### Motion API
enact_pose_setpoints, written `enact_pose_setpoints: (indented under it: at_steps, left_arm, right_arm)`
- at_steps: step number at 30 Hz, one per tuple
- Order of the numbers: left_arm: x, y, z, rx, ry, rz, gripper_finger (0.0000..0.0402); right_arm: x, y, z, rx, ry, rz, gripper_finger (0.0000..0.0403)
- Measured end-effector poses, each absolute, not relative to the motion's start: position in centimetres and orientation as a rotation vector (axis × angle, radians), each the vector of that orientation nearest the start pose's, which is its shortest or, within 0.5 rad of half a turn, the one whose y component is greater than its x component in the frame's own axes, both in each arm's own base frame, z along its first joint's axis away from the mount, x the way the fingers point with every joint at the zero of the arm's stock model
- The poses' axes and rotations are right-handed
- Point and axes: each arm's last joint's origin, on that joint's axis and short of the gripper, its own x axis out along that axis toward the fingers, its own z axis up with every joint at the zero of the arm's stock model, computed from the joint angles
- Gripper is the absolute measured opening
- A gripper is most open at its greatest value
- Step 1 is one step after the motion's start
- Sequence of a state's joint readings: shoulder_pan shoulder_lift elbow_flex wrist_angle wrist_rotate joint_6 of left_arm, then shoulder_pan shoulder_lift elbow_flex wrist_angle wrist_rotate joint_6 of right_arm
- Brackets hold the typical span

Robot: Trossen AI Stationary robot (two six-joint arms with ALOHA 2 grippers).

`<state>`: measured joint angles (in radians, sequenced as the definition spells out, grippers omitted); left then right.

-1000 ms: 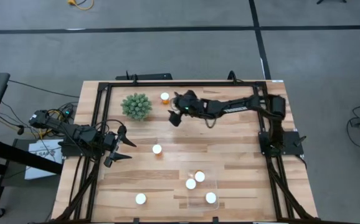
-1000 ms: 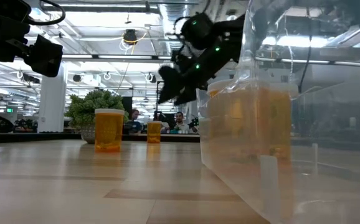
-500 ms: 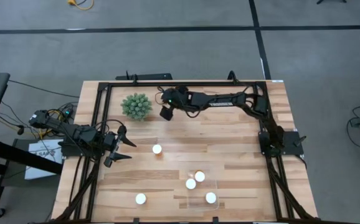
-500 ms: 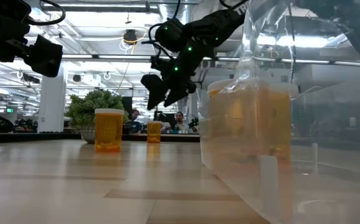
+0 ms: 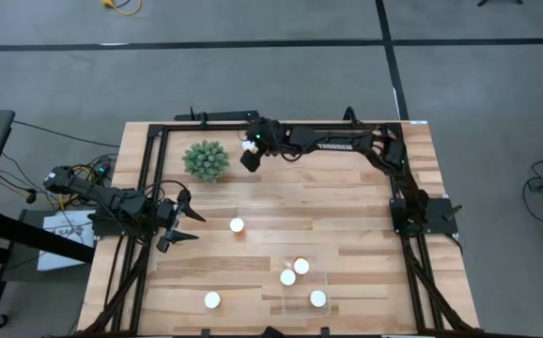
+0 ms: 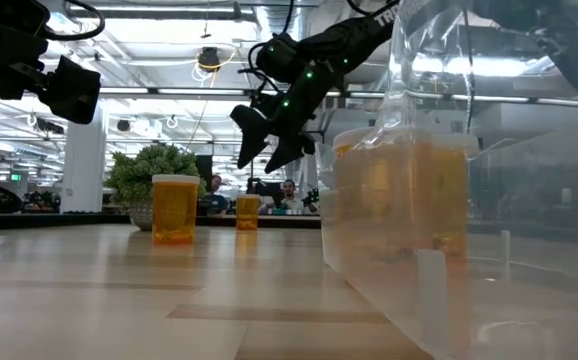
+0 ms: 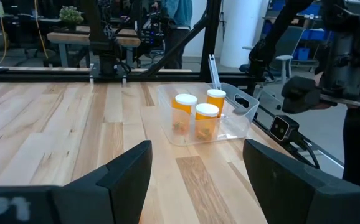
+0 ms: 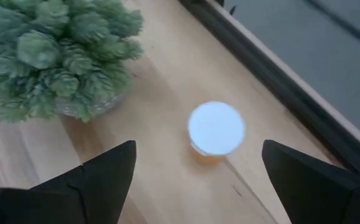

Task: Pick and place pill bottles into a basket
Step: Put the top orange pill bottle into the transparent bin

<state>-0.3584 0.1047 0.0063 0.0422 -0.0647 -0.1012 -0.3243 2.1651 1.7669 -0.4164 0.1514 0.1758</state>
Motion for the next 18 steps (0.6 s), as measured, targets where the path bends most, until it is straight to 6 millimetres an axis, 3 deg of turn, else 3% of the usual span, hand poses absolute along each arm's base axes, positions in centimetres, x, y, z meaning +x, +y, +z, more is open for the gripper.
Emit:
enact_pose_setpoints:
  at_steps: [8,18]
  left_arm:
    - [9.8,-3.5,16.1,-0.089,0.07,-0.291,0.0242]
    - [9.8,-3.5,16.1,-0.088,0.07,-0.291,0.0242]
  right_arm:
    - [45.3,-16.6,22.4,0.273,0.819,-0.504,0.0343]
    - [46.0,-15.2,23.3,0.194,0.806,-0.467,0.0341]
